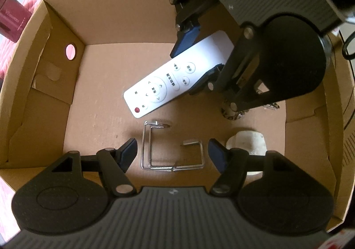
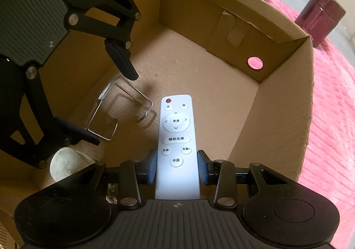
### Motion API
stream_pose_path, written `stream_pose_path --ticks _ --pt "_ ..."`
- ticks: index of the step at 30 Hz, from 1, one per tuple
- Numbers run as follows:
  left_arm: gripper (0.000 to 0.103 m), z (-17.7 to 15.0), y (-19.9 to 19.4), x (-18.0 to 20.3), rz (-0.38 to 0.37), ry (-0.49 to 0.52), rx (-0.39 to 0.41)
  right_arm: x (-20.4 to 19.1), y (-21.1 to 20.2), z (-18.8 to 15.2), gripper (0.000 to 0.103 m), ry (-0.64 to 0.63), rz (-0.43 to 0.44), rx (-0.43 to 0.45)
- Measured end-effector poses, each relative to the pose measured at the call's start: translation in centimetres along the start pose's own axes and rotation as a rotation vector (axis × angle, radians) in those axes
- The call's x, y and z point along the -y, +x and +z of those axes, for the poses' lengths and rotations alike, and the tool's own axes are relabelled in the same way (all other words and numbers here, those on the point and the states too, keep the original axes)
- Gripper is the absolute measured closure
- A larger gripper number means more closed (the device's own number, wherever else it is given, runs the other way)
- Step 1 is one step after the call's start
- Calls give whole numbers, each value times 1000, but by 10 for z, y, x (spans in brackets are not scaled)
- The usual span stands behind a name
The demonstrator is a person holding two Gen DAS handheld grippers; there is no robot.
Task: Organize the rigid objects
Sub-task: 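Lower the remote and wire rack into the box and open both tools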
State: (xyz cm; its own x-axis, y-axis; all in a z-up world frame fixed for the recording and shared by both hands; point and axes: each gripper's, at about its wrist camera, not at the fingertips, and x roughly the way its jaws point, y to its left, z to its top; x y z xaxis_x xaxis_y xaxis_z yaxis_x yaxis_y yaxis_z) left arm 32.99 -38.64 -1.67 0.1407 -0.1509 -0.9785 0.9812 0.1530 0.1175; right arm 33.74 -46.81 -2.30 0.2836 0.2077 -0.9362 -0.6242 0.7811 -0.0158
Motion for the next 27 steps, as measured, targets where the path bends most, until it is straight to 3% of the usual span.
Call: stream_pose_path --ticks 27 --pt "37 -32 -53 -7 4 -94 157 5 22 24 68 94 28 -74"
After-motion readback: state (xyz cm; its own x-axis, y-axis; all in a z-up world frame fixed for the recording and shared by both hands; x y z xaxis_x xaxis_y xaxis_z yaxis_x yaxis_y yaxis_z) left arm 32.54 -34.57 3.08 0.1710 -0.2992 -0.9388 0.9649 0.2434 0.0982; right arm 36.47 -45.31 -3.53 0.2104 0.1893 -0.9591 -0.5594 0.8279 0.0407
